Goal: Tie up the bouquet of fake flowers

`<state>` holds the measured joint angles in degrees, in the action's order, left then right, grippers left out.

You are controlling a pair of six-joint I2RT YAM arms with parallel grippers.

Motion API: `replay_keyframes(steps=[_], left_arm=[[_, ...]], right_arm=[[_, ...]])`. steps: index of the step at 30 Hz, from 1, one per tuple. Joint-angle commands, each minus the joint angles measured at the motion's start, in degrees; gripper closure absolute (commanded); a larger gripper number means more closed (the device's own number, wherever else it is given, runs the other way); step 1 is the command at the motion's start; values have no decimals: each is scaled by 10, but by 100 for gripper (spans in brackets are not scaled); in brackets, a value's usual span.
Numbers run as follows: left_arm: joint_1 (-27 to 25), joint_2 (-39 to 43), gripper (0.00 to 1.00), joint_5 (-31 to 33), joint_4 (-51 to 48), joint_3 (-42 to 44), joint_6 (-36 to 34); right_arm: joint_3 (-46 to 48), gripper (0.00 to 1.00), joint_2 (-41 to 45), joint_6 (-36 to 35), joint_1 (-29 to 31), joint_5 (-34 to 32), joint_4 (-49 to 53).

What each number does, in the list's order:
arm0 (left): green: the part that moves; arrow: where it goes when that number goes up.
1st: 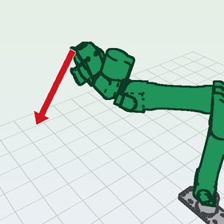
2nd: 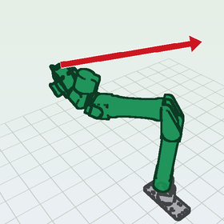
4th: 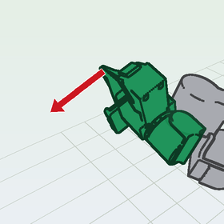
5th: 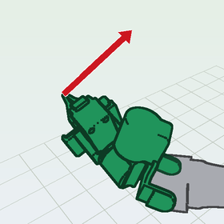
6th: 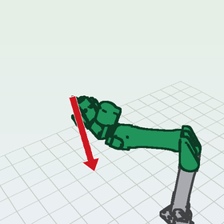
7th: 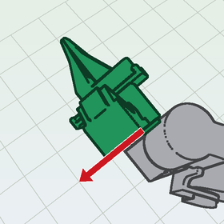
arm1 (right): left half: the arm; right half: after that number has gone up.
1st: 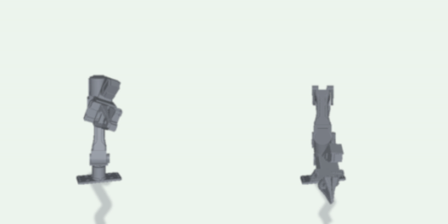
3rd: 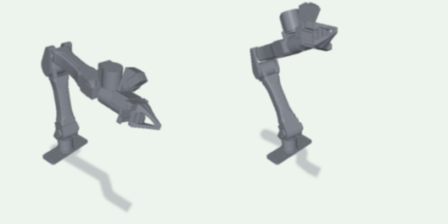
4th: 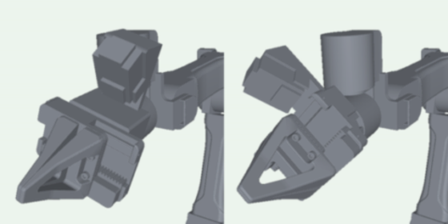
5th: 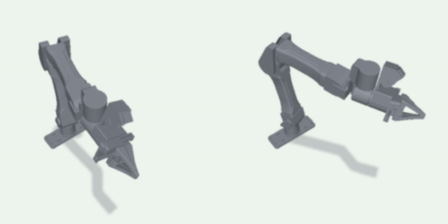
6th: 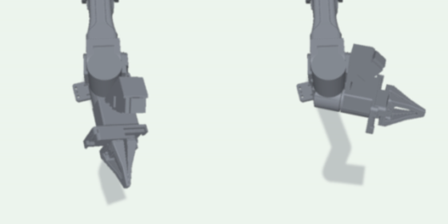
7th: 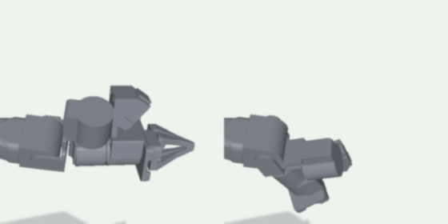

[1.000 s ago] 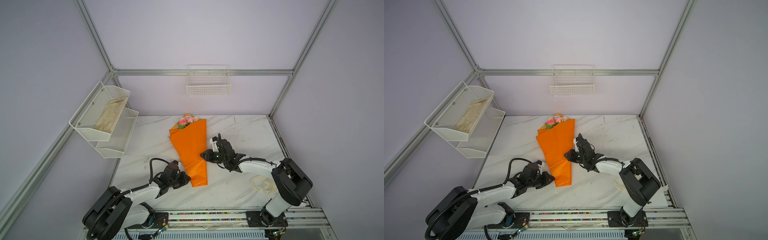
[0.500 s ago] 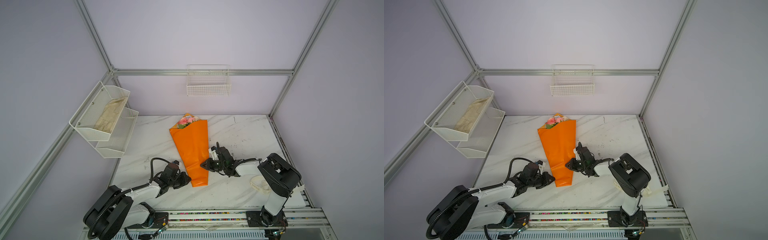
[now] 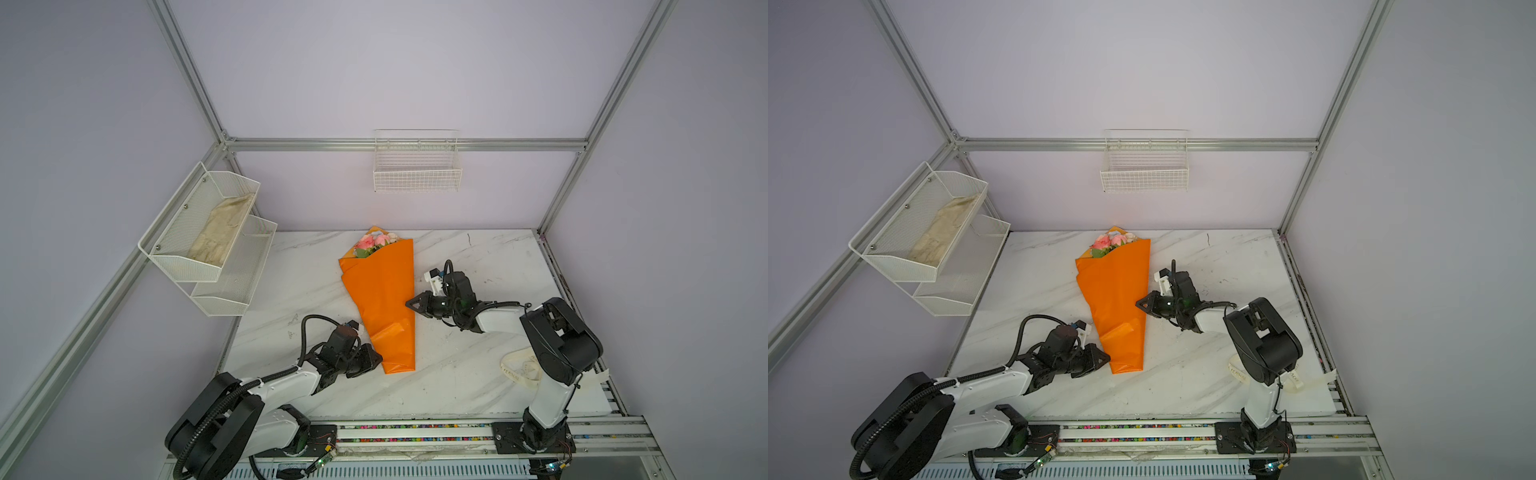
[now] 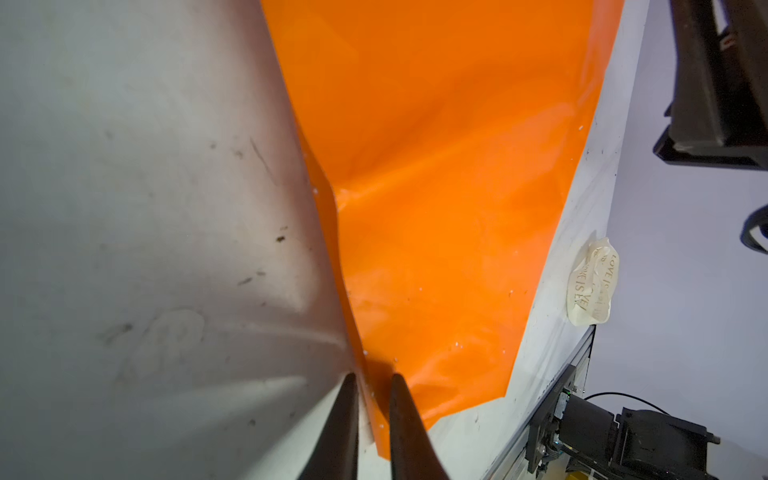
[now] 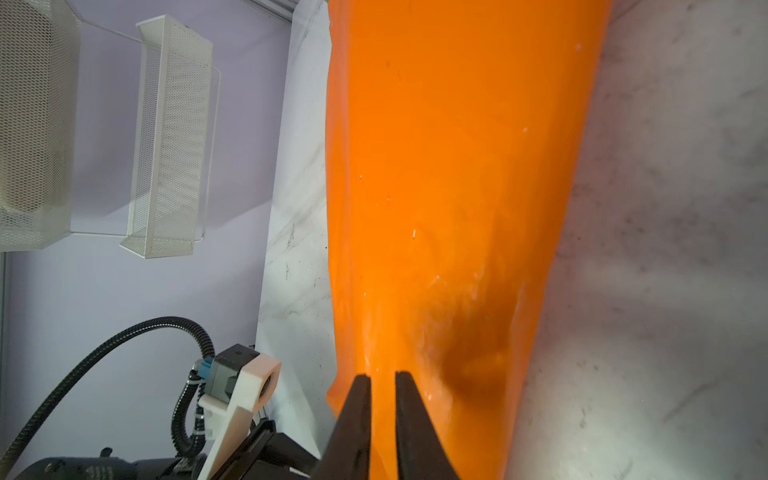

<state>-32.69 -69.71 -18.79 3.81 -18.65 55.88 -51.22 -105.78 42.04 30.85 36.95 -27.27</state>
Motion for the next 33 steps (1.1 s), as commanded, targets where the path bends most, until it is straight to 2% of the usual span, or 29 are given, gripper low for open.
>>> replay_keyframes(steps=[1, 7, 12, 15, 23, 27, 29, 33], left_arm=[[3, 14, 83, -1, -6, -43, -16], [3, 57, 82, 5, -32, -44, -12], [3, 151, 79, 59, -79, -53, -14], [4, 172, 76, 70, -73, -68, -18], [0, 42, 73, -28, -70, -198, -48], [-4, 34, 72, 19, -81, -215, -41], [-4, 30, 69, 12, -49, -212, -43], [-12, -51, 70, -105, -46, -274, -67]], right_arm=[[-15, 84, -42, -13, -2, 21, -5], [-13, 84, -73, -9, -4, 0, -1], [-18, 83, -56, -18, -4, -3, 13], [-19, 83, -48, -23, -4, -8, 20], [-19, 82, -39, -24, -4, -14, 29], [-17, 82, -37, -22, -4, -17, 30], [-16, 82, -34, -22, -4, -19, 30], [-19, 82, -33, -19, -4, -16, 30]])
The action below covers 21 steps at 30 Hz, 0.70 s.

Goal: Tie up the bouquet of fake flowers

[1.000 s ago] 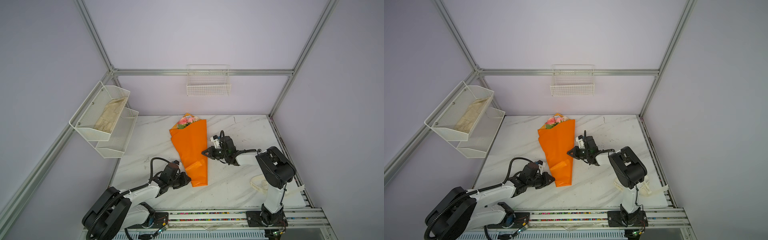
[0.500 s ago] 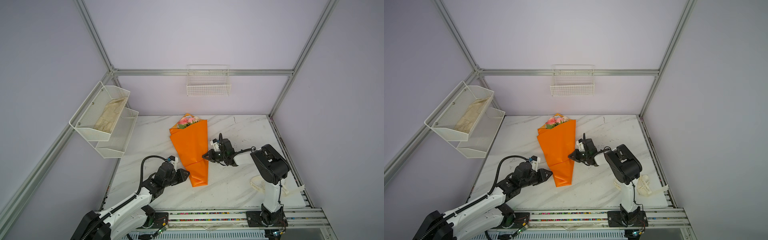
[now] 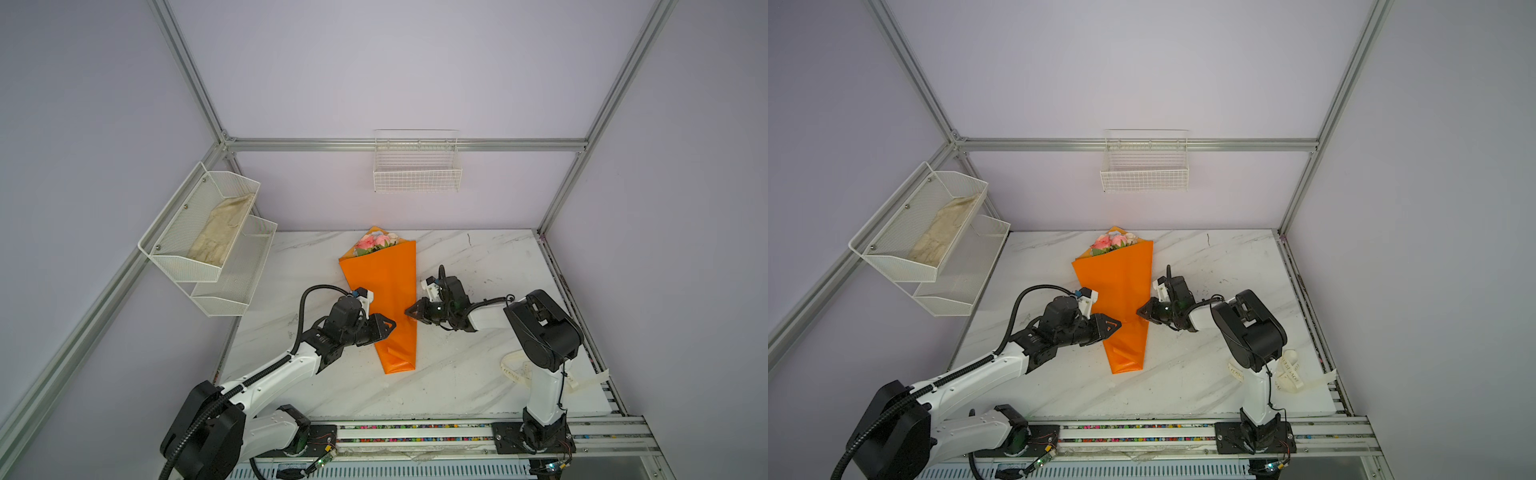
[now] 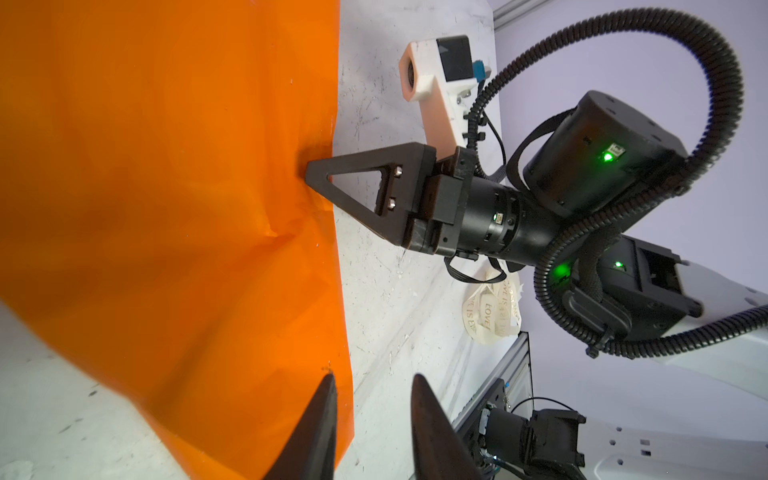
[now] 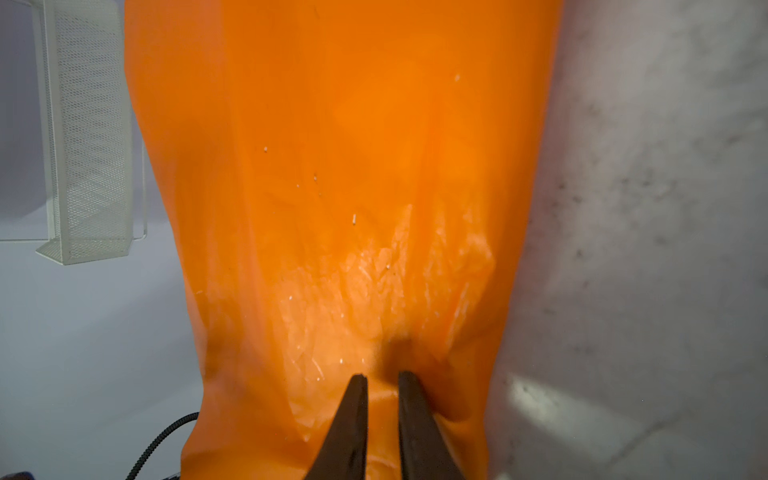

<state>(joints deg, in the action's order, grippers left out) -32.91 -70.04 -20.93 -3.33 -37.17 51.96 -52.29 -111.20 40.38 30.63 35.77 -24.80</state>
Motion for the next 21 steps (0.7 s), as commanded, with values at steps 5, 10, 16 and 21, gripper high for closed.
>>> replay_keyframes(steps=[5, 10, 16, 21], left_arm=[[-40, -141, 71, -132, 21, -122, -45], [-43, -183, 74, -136, 10, -105, -50], [-43, -183, 76, -97, -14, -38, -77], [-42, -175, 78, -58, -15, 10, -95]], right_arm=[[-11, 81, 23, -3, -2, -4, 7], [-12, 81, 22, -2, -2, -5, 7], [-16, 78, 31, -4, -3, -8, 11], [-26, 74, 47, -4, -12, -17, 22]])
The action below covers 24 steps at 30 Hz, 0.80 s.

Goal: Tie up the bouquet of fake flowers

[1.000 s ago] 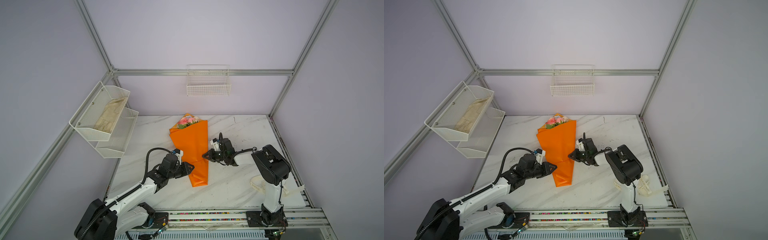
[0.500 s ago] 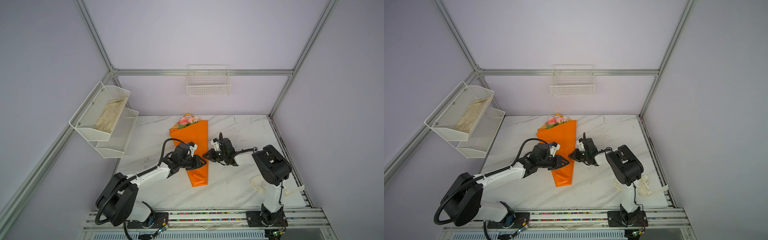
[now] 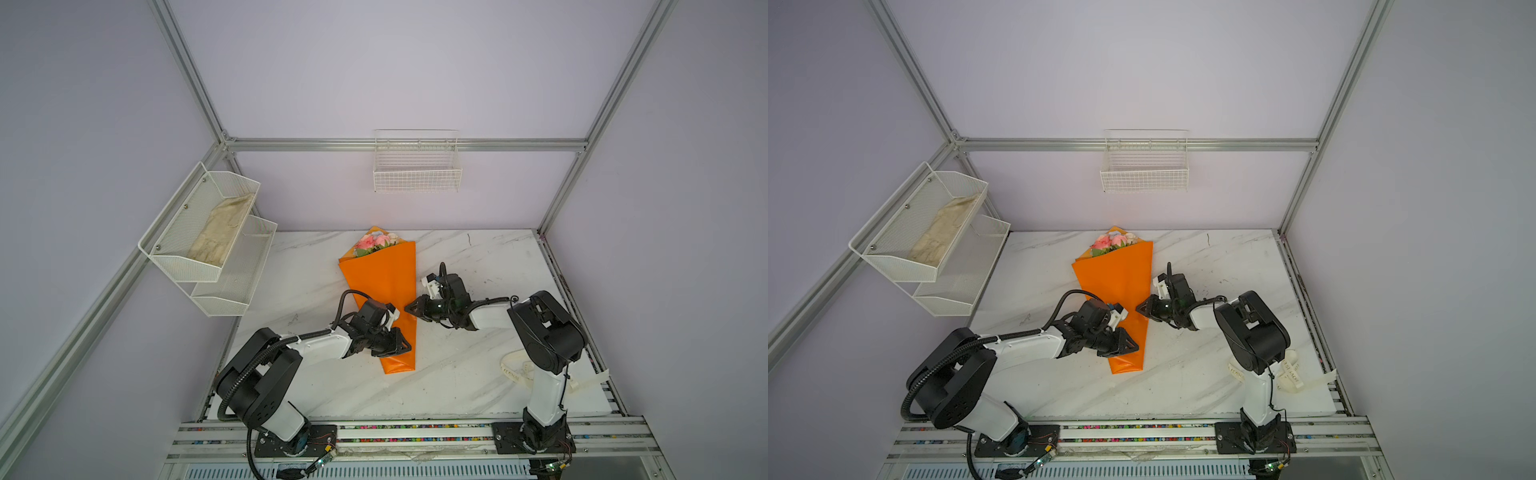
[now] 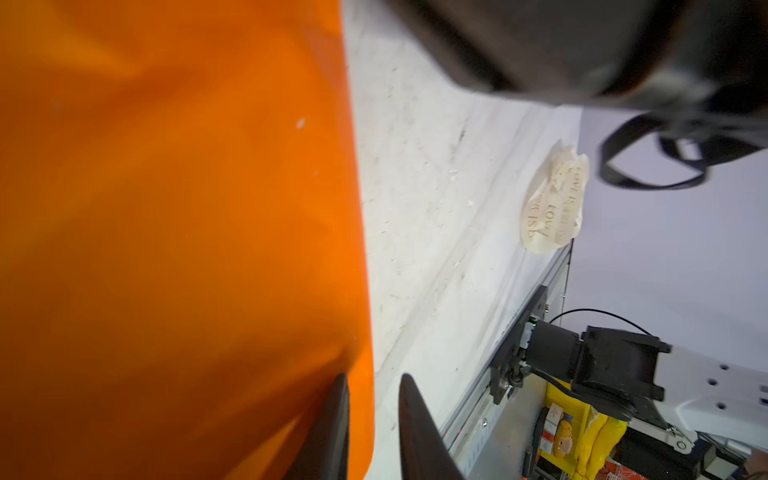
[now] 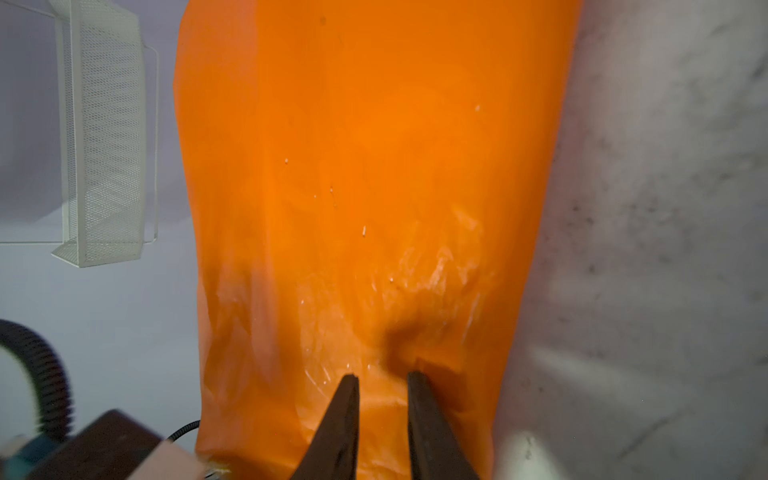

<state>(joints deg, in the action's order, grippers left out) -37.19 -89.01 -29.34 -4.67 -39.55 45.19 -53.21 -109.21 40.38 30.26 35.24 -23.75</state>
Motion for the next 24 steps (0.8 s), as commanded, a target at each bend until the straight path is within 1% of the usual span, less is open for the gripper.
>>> replay_keyframes(steps=[1, 8, 10, 11, 15, 20, 22, 24], left_arm=[[1, 16, 78, 30, 3, 40, -29], [1, 12, 79, 29, 16, 44, -41], [1, 8, 79, 26, 23, 47, -40], [1, 4, 79, 24, 25, 45, -42], [1, -14, 79, 18, 26, 37, -45], [1, -28, 79, 18, 28, 34, -45], [1, -31, 80, 18, 24, 35, -48], [1, -34, 82, 17, 20, 38, -50]], right_arm=[[-20, 73, 29, -4, -10, -12, 12], [-44, 72, 30, -13, -15, -7, 25], [-56, 75, 22, -22, -16, -3, 25], [-66, 78, 13, -26, -15, 4, 27], [-104, 84, -30, -35, -16, 16, 33], [-149, 85, -104, -38, -20, 15, 31], [-147, 86, -119, -43, -29, -7, 28], [-148, 86, -132, -49, -40, 1, 24]])
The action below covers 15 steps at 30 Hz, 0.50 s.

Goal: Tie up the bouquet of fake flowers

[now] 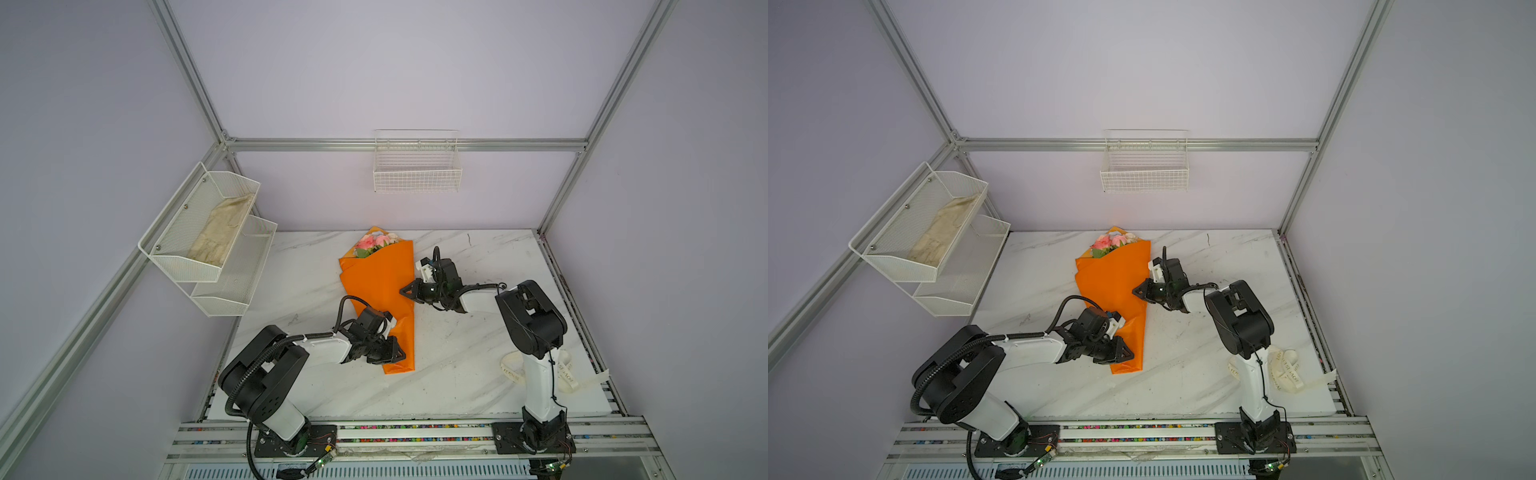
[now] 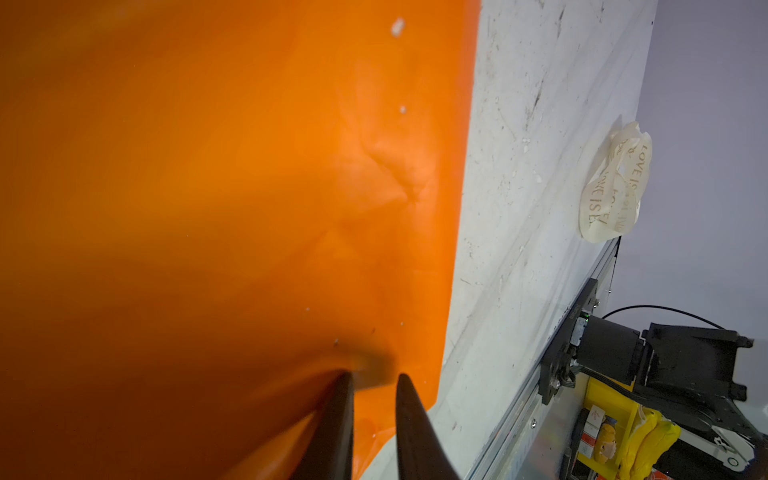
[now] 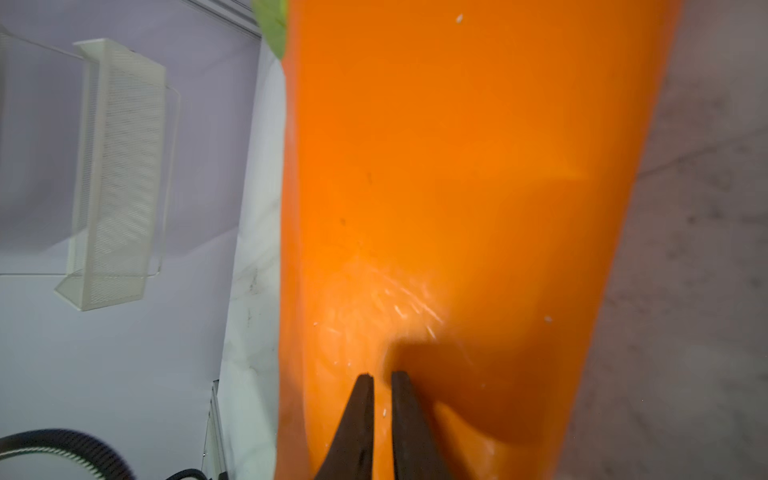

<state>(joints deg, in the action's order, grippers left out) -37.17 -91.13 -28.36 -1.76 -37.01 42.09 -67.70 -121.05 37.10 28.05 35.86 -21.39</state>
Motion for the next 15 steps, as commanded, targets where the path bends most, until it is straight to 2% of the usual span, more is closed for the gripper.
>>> replay_keyframes(steps=[1, 5, 9, 15], left_arm=[[1, -14, 82, 8, -11, 15, -20], [2, -20, 84, 3, -9, 26, -22], [2, -19, 84, 1, -16, 25, -28], [3, -15, 84, 4, -8, 28, -23]], right_arm=[[-7, 86, -17, -21, -23, 0, 1], [-10, 85, -21, -33, -50, 11, 5], [-6, 83, 31, -68, -57, 61, 43], [92, 87, 107, -34, -31, 91, 1]])
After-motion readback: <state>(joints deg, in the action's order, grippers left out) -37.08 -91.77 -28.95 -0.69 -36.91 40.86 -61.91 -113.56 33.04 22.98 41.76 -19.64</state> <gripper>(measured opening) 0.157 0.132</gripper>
